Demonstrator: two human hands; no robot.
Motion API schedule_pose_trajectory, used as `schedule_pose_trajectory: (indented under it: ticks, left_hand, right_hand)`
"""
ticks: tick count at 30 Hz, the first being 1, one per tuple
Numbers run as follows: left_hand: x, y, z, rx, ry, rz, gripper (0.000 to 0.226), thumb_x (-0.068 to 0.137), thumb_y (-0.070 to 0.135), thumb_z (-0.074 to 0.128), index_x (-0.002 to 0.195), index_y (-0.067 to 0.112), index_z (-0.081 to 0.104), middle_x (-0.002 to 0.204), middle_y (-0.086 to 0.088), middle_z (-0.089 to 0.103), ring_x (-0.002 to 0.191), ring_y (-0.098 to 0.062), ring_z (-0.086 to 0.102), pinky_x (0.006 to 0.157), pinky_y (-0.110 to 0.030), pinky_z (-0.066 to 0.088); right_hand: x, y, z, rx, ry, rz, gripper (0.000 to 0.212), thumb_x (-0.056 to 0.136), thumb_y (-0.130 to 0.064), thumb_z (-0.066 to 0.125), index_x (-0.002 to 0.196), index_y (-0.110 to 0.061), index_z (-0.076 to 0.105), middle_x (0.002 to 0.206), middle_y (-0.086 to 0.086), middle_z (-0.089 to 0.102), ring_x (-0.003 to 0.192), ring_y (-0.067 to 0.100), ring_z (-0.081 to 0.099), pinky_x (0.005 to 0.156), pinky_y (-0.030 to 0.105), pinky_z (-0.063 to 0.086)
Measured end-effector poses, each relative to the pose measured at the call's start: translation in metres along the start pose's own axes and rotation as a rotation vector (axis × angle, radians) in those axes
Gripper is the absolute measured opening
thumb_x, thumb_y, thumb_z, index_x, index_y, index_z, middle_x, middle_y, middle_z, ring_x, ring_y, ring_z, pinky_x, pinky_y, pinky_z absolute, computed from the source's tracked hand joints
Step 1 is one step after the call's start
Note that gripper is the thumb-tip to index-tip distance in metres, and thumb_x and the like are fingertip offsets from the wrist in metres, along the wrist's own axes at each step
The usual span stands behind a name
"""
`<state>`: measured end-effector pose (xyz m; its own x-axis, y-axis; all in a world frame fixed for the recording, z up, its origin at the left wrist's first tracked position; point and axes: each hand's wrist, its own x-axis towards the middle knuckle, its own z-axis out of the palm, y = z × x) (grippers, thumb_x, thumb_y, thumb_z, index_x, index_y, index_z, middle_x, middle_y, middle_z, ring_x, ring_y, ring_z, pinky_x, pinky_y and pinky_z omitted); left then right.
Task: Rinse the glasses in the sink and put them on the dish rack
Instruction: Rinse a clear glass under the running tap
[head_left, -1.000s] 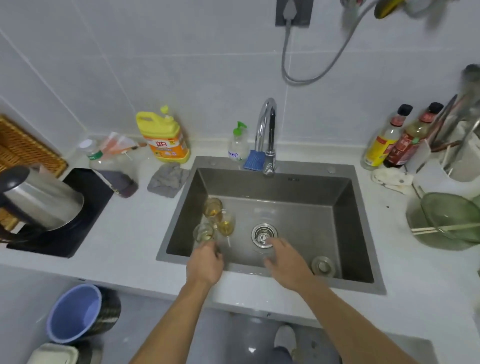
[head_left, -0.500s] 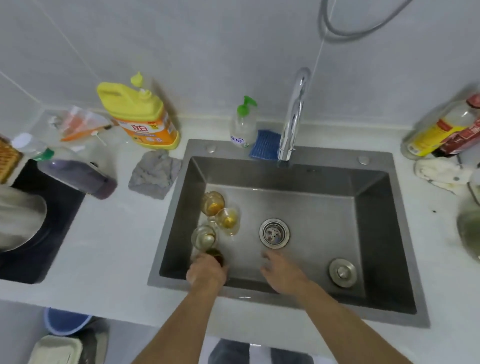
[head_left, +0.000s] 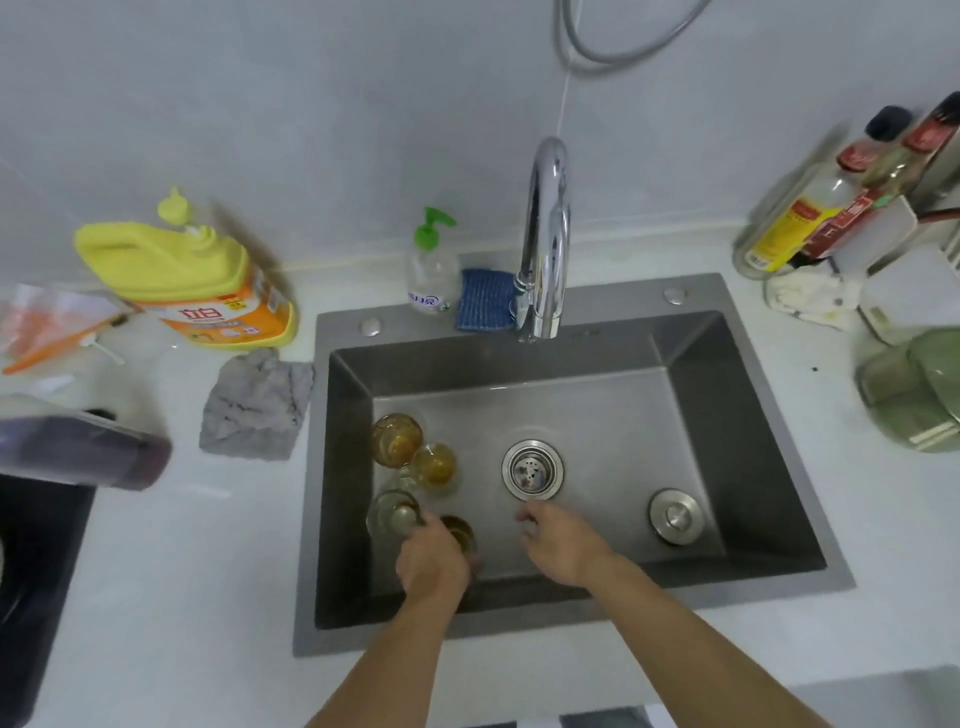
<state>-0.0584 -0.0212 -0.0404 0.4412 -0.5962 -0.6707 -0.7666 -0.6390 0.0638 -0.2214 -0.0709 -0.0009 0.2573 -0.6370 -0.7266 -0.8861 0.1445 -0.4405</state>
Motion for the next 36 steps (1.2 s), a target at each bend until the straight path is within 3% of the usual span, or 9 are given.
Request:
schedule_pose_trajectory:
  ticks: [4,7,11,17,21,26,31,33,36]
  left_hand:
    - [-0.007,0.025,-0.014,-0.055,0.082,0.138,0.062,0.094,0.027,0.073,0.143,0.019,0.037,0.134,-0.011,0.061,0.121,-0.031,0.062,0.1,-0.044,0.055]
    - [-0.018,0.049,-0.032,-0.213,0.079,0.214,0.073,0.086,0.031,0.082,0.141,0.016,0.038,0.132,-0.01,0.062,0.121,-0.03,0.063,0.101,-0.04,0.053]
    - [-0.03,0.081,-0.063,-0.424,0.101,0.257,0.076,0.077,0.042,0.09,0.129,0.014,0.042,0.118,-0.007,0.067,0.11,-0.027,0.068,0.085,-0.034,0.055]
    - [-0.041,0.1,-0.099,-0.697,0.099,0.302,0.067,0.068,0.036,0.091,0.116,0.02,0.047,0.117,0.0,0.061,0.103,-0.021,0.063,0.084,-0.036,0.054]
    - [-0.046,0.104,-0.112,-0.833,0.121,0.299,0.059,0.073,0.017,0.086,0.12,0.02,0.051,0.117,0.001,0.061,0.107,-0.018,0.062,0.088,-0.029,0.051]
    - [-0.047,0.11,-0.121,-1.055,0.071,0.29,0.069,0.08,0.014,0.083,0.133,0.021,0.04,0.12,0.006,0.061,0.101,-0.001,0.058,0.075,-0.016,0.041]
    - [-0.051,0.116,-0.119,-1.286,-0.07,0.235,0.069,0.074,0.026,0.087,0.132,0.017,0.051,0.124,-0.007,0.065,0.105,-0.023,0.069,0.108,-0.045,0.05]
    - [-0.05,0.117,-0.117,-1.432,-0.129,0.201,0.057,0.076,0.023,0.084,0.127,0.016,0.059,0.127,-0.012,0.066,0.107,-0.023,0.068,0.105,-0.046,0.053]
    - [-0.049,0.119,-0.112,-1.498,-0.166,0.139,0.035,0.098,0.028,0.068,0.13,0.013,0.064,0.125,-0.013,0.071,0.103,-0.023,0.068,0.083,-0.04,0.057]
  right_hand:
    - [0.004,-0.007,-0.04,0.115,0.197,-0.014,0.035,0.1,-0.027,0.054,0.135,-0.021,0.054,0.134,0.008,0.061,0.127,0.03,0.057,0.107,0.036,0.045]
    - [0.006,-0.021,-0.078,0.187,0.338,-0.078,0.047,0.1,-0.025,0.056,0.146,-0.02,0.044,0.142,0.009,0.056,0.131,0.03,0.053,0.111,0.038,0.042]
    - [0.002,-0.049,-0.127,0.33,0.479,-0.225,0.066,0.098,-0.016,0.059,0.157,-0.016,0.029,0.158,0.007,0.042,0.142,0.023,0.045,0.119,0.039,0.037]
    - [0.001,-0.068,-0.164,0.293,0.431,-0.377,0.078,0.093,0.0,0.054,0.161,-0.026,0.026,0.167,-0.004,0.026,0.152,0.017,0.029,0.116,0.024,0.019]
    - [0.001,-0.063,-0.17,0.327,0.405,-0.374,0.073,0.093,0.005,0.05,0.157,-0.027,0.037,0.164,-0.005,0.033,0.15,0.016,0.032,0.12,0.029,0.023]
    - [0.002,-0.048,-0.167,0.27,0.356,-0.384,0.063,0.094,0.003,0.05,0.15,-0.026,0.044,0.157,-0.004,0.044,0.146,0.016,0.039,0.114,0.027,0.029]
    - [-0.007,-0.031,-0.147,0.511,0.288,-0.339,0.049,0.108,-0.036,0.045,0.155,-0.025,0.037,0.155,-0.002,0.048,0.139,0.015,0.048,0.114,0.032,0.036]
    - [-0.013,-0.023,-0.133,0.547,0.234,-0.306,0.057,0.101,-0.063,0.035,0.141,-0.026,0.053,0.133,-0.005,0.063,0.118,0.011,0.062,0.108,0.037,0.045]
    - [-0.019,-0.018,-0.113,0.636,0.16,-0.305,0.05,0.088,-0.074,0.047,0.123,-0.04,0.058,0.115,-0.016,0.068,0.101,0.0,0.066,0.1,0.037,0.055]
